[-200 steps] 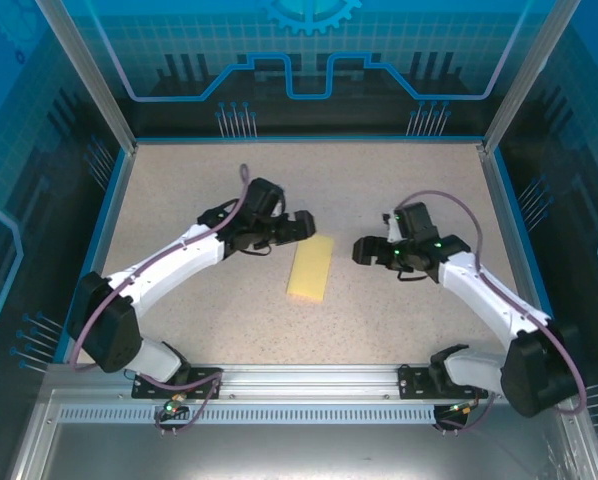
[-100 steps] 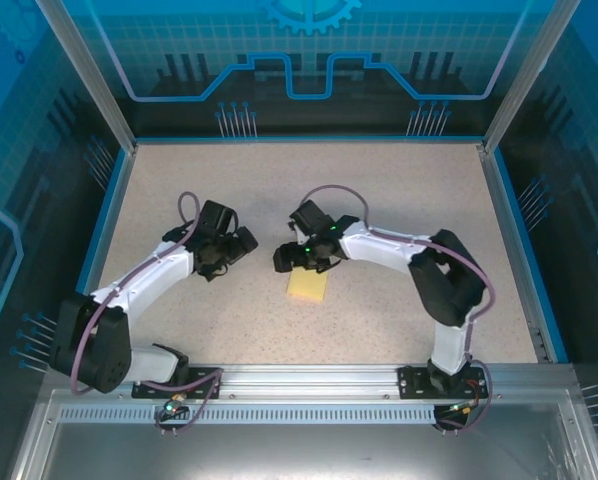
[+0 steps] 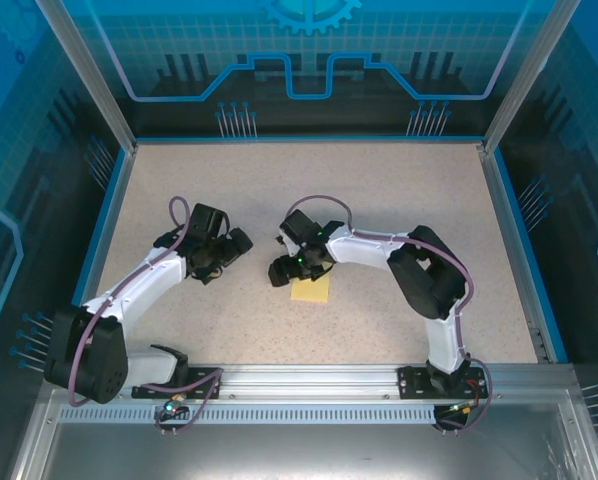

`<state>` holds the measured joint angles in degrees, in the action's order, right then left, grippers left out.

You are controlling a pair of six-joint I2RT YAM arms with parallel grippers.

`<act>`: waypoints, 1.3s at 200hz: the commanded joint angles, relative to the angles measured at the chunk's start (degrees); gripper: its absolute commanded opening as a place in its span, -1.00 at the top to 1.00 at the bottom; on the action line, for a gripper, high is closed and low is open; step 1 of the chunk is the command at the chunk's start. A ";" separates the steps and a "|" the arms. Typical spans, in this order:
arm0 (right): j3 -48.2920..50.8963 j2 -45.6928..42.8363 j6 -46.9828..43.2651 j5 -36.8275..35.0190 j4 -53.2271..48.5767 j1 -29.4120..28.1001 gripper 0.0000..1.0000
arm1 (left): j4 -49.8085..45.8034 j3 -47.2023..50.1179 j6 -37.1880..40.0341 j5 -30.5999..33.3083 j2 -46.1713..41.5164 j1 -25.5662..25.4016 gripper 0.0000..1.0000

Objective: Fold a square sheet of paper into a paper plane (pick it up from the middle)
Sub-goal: Rotate the paper at the center of the table, then third fold the triangle at the center of the table.

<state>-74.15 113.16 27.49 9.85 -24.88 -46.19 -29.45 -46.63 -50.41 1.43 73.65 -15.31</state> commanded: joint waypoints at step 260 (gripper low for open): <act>38.47 -36.57 17.49 10.01 5.57 19.56 -0.26 | 17.83 -15.33 3.13 -21.81 34.51 -21.76 0.94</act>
<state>-36.42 75.05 45.01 17.50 -19.88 -27.31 -8.84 -60.38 -46.63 -22.11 106.08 -36.93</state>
